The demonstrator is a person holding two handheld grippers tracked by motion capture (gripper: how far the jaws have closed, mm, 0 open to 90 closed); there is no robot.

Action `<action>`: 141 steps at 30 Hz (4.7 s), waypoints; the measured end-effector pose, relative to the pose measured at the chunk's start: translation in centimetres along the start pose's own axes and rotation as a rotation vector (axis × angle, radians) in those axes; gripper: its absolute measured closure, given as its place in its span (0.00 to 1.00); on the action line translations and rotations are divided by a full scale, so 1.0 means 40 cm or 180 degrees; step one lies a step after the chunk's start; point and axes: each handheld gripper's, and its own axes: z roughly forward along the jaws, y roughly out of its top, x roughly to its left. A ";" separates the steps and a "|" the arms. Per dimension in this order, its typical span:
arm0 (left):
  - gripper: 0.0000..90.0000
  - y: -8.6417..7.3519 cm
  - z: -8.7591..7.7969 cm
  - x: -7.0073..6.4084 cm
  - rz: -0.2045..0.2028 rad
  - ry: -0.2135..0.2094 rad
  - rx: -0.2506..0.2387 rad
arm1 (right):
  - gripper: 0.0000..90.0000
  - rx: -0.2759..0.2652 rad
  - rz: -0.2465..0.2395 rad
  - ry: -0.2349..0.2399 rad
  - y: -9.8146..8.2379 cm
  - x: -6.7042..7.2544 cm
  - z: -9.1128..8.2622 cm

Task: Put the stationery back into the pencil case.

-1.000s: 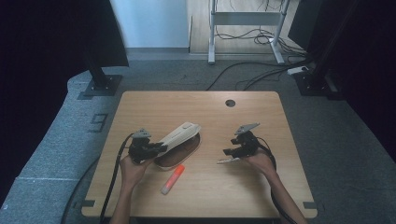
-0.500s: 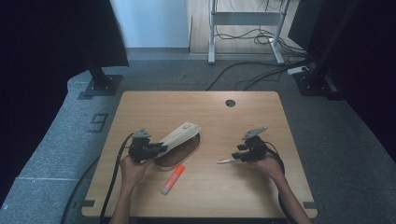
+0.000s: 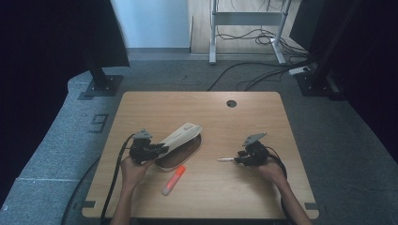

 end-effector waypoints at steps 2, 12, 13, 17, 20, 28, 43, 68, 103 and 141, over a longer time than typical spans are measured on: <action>0.84 0.000 0.000 0.000 0.0000 -0.0001 0.0002 | 0.76 -0.0011 0.0008 -0.0029 -0.001 -0.001 0.000; 0.84 0.001 0.000 0.000 0.0002 -0.0002 0.0005 | 0.86 -0.0013 0.0121 -0.0082 0.003 -0.001 0.003; 0.84 0.001 0.000 0.000 0.0002 -0.0002 0.0005 | 0.86 -0.0013 0.0121 -0.0082 0.003 -0.001 0.003; 0.84 0.000 0.000 -0.001 0.0003 -0.0003 0.0007 | 0.86 0.0015 0.0172 -0.0092 0.006 0.001 0.003; 0.84 0.000 0.000 0.000 0.0001 -0.0004 0.0005 | 0.87 0.0017 0.0191 -0.0089 0.006 0.003 0.003; 0.84 0.000 0.000 0.000 0.0000 -0.0002 0.0003 | 0.87 -0.0044 0.0186 -0.0052 0.015 0.009 -0.007; 0.84 0.001 -0.001 0.000 -0.0017 -0.0003 -0.0013 | 0.87 -0.0187 0.0156 -0.0014 0.052 0.025 -0.036; 0.85 0.003 -0.004 -0.001 -0.0039 0.0007 -0.0041 | 0.87 -0.0209 -0.0042 0.0090 0.150 0.067 0.003; 0.85 0.007 -0.009 -0.009 -0.0011 0.0037 -0.0066 | 0.87 -0.0109 -0.0277 0.0208 0.269 0.119 0.122; 0.85 0.009 -0.007 -0.011 -0.0002 -0.0005 -0.0064 | 0.86 -0.0058 -0.0538 0.0231 0.373 0.180 0.257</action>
